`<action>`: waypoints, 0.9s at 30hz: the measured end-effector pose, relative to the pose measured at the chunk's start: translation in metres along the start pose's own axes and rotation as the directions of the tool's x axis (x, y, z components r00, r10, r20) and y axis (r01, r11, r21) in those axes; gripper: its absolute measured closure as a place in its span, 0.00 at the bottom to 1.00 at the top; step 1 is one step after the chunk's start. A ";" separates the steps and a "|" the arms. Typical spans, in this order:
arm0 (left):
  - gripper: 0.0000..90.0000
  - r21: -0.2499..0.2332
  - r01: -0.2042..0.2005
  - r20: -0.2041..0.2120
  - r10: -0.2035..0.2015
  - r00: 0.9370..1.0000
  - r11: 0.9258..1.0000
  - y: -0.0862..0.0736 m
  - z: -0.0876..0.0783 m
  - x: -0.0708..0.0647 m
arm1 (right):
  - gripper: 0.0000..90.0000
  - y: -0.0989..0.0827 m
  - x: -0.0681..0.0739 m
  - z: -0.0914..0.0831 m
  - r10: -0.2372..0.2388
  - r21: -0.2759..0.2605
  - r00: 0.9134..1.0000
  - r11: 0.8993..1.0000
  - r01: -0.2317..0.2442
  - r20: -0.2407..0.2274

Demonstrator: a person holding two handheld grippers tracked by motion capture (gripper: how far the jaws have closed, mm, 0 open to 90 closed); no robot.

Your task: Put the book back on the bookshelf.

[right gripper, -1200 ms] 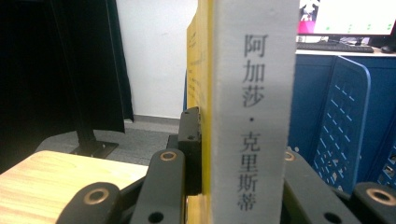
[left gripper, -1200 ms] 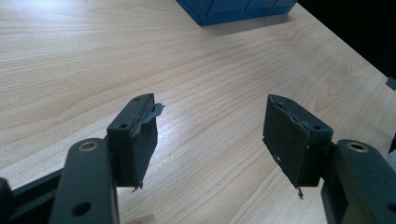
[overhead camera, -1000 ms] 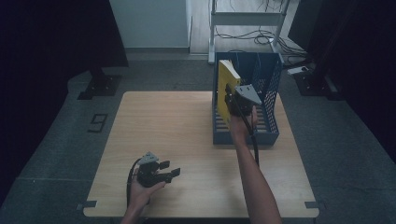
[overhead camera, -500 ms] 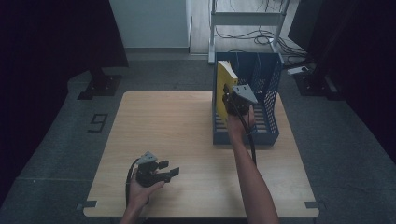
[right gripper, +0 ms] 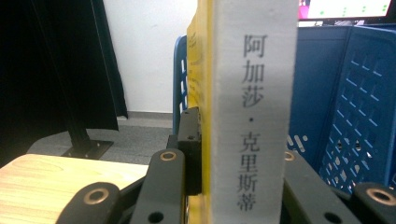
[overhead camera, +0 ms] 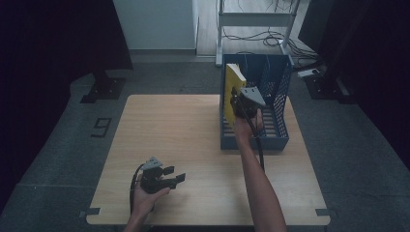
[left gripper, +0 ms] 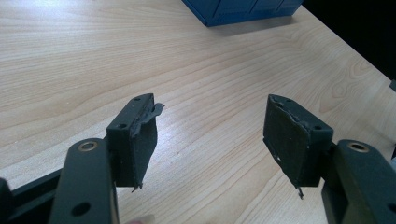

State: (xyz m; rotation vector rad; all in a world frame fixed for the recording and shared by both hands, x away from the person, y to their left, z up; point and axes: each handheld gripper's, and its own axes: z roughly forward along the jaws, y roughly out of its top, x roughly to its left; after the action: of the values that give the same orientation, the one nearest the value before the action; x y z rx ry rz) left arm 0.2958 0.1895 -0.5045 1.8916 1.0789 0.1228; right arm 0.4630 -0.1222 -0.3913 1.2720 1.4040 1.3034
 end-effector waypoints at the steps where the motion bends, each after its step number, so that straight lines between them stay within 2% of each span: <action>1: 0.39 0.001 -0.001 0.000 0.001 1.000 1.000 0.000 0.000 0.000 | 0.83 -0.001 0.000 0.001 0.000 0.001 1.000 1.000 0.000 0.001; 27: 0.39 0.008 0.002 -0.004 -0.002 1.000 1.000 -0.002 0.001 0.003 | 0.83 -0.010 0.006 0.025 -0.032 0.042 0.999 0.999 0.032 0.016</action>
State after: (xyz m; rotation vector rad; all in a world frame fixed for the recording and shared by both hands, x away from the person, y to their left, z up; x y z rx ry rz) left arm 0.2968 0.1913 -0.5071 1.8984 1.0851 0.1214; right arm 0.4856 -0.1121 -0.4038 1.2801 1.4410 1.2451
